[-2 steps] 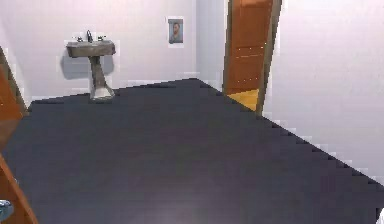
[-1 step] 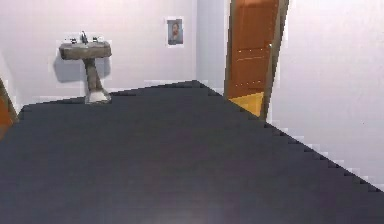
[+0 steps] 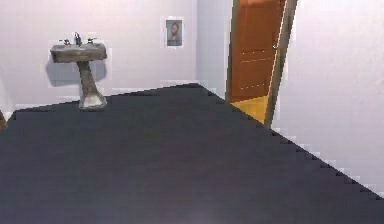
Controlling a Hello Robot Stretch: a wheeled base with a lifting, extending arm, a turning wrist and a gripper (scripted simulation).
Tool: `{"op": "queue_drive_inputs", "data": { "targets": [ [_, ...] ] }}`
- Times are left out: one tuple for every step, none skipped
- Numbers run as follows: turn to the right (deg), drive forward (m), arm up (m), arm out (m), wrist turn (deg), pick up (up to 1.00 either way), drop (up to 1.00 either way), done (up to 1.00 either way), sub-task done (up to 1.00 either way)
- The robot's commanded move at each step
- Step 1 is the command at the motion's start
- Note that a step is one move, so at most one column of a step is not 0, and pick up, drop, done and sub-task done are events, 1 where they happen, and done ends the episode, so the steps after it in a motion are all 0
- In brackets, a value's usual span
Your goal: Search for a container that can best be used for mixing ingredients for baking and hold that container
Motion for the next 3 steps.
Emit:
{"op": "queue_drive_inputs", "data": {
  "targets": [
    [0.0,0.30,0.00,0.00,0.0,0.00,0.00,0.00,0.00],
    [-18.0,0.00,0.00,0.00,0.0,0.00,0.00,0.00,0.00],
    [0.0,0.15,0.00,0.00,0.0,0.00,0.00,0.00,0.00]
  ]
}}
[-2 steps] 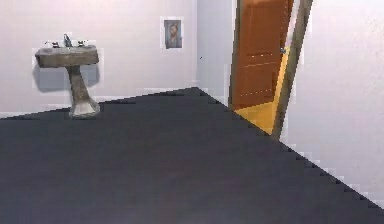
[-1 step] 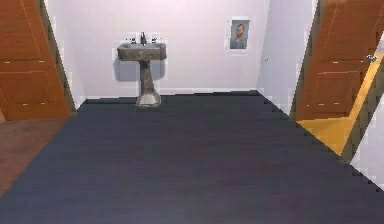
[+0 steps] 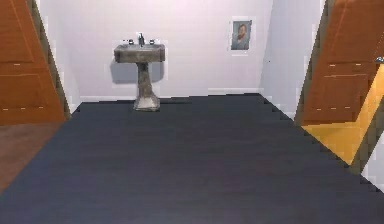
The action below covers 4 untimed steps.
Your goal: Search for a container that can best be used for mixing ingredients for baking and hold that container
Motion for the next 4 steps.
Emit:
{"op": "queue_drive_inputs", "data": {
  "targets": [
    [-45.0,0.00,0.00,0.00,0.0,0.00,0.00,0.00,0.00],
    [0.0,1.00,0.00,0.00,0.0,0.00,0.00,0.00,0.00],
    [-3.0,0.00,0.00,0.00,0.0,0.00,0.00,0.00,0.00],
    [0.0,0.65,0.00,0.00,0.0,0.00,0.00,0.00,0.00]
  ]
}}
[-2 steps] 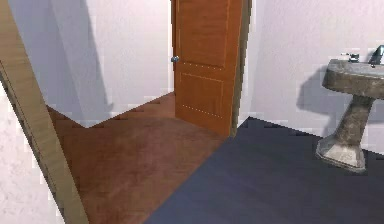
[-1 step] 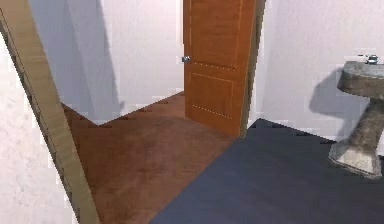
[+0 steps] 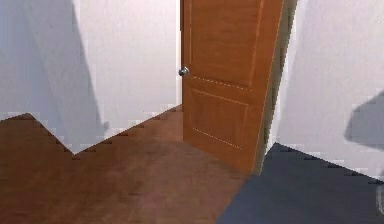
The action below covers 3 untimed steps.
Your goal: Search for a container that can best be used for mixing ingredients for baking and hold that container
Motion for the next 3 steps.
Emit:
{"op": "queue_drive_inputs", "data": {
  "targets": [
    [-6.0,0.00,0.00,0.00,0.0,0.00,0.00,0.00,0.00],
    [0.0,0.35,0.00,0.00,0.0,0.00,0.00,0.00,0.00],
    [-12.0,0.00,0.00,0.00,0.0,0.00,0.00,0.00,0.00]
  ]
}}
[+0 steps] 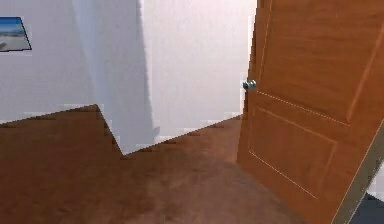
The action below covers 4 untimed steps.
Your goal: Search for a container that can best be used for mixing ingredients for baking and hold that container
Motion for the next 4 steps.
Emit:
{"op": "queue_drive_inputs", "data": {
  "targets": [
    [0.0,1.00,0.00,0.00,0.0,0.00,0.00,0.00,0.00],
    [0.0,0.90,0.00,0.00,0.0,0.00,0.00,0.00,0.00],
    [45.0,0.00,0.00,0.00,0.0,0.00,0.00,0.00,0.00],
    [9.0,0.00,0.00,0.00,0.0,0.00,0.00,0.00,0.00]
  ]
}}
